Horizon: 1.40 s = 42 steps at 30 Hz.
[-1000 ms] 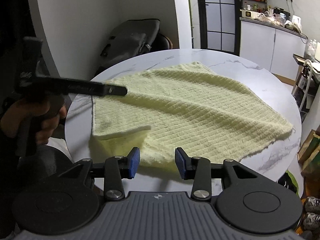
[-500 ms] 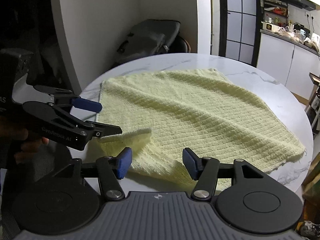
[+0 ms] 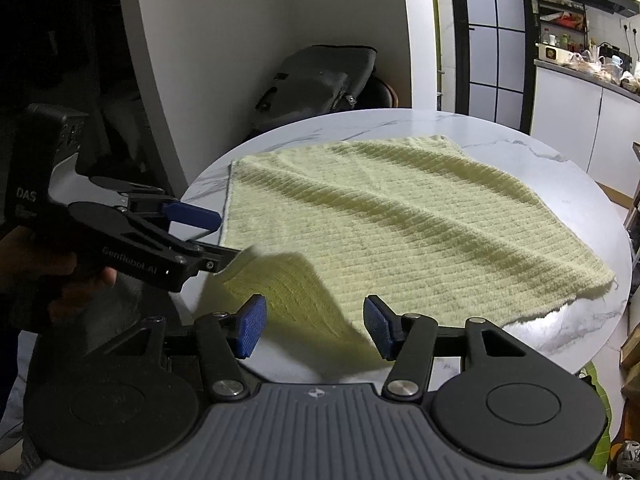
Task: Fold towel
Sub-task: 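Smooth the spread towel with the left gripper while the right gripper hovers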
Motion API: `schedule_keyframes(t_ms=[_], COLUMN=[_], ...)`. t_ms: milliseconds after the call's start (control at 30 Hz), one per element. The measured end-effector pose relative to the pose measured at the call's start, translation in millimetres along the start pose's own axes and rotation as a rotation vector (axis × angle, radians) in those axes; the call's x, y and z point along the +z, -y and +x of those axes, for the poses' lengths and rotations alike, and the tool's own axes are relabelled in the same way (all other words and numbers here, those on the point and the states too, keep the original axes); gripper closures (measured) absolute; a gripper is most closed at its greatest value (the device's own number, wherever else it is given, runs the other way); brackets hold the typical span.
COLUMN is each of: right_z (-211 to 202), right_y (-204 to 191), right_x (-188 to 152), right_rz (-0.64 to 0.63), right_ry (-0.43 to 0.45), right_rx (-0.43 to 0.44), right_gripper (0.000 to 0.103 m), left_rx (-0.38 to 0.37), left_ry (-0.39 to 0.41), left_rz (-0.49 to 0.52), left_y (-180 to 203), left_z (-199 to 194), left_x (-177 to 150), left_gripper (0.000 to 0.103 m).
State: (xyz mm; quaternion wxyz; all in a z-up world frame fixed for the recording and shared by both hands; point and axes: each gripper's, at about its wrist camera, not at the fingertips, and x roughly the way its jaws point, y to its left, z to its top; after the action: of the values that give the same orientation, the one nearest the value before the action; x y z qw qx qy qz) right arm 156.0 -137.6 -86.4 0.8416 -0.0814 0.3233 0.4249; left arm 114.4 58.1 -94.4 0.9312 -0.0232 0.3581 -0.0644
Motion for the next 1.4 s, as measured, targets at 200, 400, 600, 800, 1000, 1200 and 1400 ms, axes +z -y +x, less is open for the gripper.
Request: schedule_keyframes(t_ms=[200,400,600,800,1000,1200,1400], right_z=[-8,-18,-26,-26,-22,-18,-19], right_y=[-5,-10,-13,-16,-17,-13,-4], right_x=[-9,-18,-17,-17,-19,-18,-15], right_rz=[0.005,0.005,0.004,0.007,0.009,0.010,0.025], right_ry=[-0.003,-0.007,0.008,0.022,0.020,0.004,0.004], right_rx=[0.004,0.006,-0.003,0.001,0.002,-0.055,-0.089], right_gripper=[0.044,0.044,0.044,0.044,0.043,0.043,0.042], left_rx=[0.009,0.020,0.027,0.042,0.049,-0.006,0.015], left_ry=[0.003,-0.003,-0.004,-0.008,-0.013,-0.009,-0.010], left_rz=[0.003,0.003,0.011,0.012,0.015,-0.017,-0.018], left_y=[4,6,7,5,6,1,-2], left_z=[-7,-9,-14,-19,-19,-19,-16], left_x=[-4,-10,-15,-17,-18,-15,-10], left_gripper=[0.015,0.015,0.015,0.015,0.015,0.014,0.011])
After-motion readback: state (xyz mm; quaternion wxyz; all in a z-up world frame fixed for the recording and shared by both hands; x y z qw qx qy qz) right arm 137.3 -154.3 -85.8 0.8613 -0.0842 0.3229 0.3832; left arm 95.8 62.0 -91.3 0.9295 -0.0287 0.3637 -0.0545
